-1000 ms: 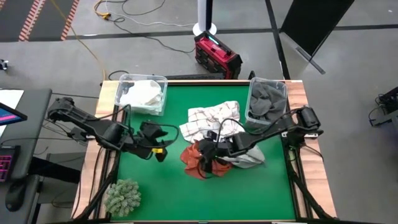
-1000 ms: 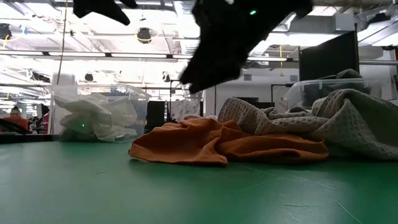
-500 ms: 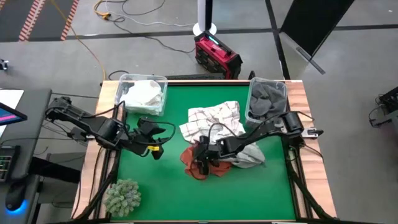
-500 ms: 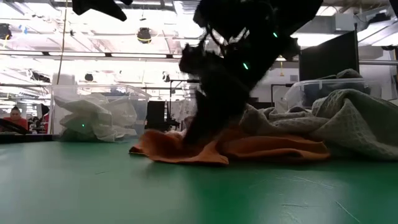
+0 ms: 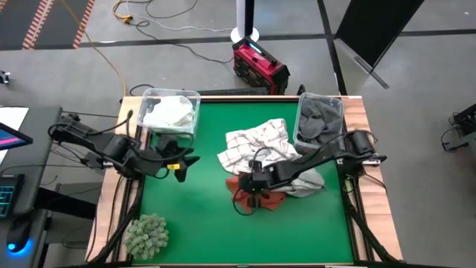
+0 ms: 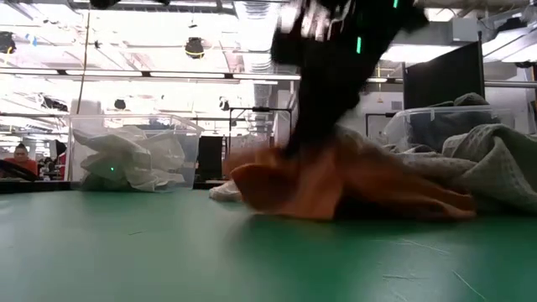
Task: Sort towels by color in basket
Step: Put the orange towel into the right transparent bin
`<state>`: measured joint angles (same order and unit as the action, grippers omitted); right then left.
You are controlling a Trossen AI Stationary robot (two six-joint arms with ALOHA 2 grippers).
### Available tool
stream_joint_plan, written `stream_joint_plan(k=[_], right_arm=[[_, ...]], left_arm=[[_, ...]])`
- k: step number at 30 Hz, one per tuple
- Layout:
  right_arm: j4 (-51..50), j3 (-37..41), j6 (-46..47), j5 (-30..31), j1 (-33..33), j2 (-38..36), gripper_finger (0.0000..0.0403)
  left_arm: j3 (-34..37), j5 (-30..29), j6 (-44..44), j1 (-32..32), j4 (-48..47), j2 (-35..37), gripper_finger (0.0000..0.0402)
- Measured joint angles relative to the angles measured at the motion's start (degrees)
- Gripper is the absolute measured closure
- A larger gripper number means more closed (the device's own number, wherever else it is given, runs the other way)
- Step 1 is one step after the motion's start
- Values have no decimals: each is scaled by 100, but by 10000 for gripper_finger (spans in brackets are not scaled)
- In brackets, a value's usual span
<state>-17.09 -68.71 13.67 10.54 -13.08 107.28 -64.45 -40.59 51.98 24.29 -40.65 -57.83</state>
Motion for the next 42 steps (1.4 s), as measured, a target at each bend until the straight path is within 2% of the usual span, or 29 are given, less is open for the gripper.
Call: stream_joint_plan(k=[6,13,15,19,25,28,32,39,42], right_arm=[[-130,-2,-198,319,9,-1506,378],[-71,-9,-748,1748,-22,-3776,378],[-67,-9,-1185,2368,-86,-4377,378],[-70,-15,-2385,4010,-356,-5309,378],[9,-14,-4018,6700,-887,-5941,378],[77,-13,-4897,7775,-1084,-6044,378],[159,-17,-5969,7950,-1206,-6055,378],[-344,-197,-5990,7948,-1020,-6113,378],[-1181,-197,-5614,7949,-997,-6218,378]], left_arm=[[0,-420,-372,24,838,152,207],[0,-644,-961,26,1247,165,207],[0,-656,-1030,26,1247,165,207],[0,-662,-1218,26,1325,168,207],[0,-663,-1503,26,1448,261,207],[0,-663,-1534,26,1446,310,207],[0,-663,-1578,26,1439,367,207],[0,-654,-1580,26,1428,401,207],[0,-592,-1580,26,1426,401,207]])
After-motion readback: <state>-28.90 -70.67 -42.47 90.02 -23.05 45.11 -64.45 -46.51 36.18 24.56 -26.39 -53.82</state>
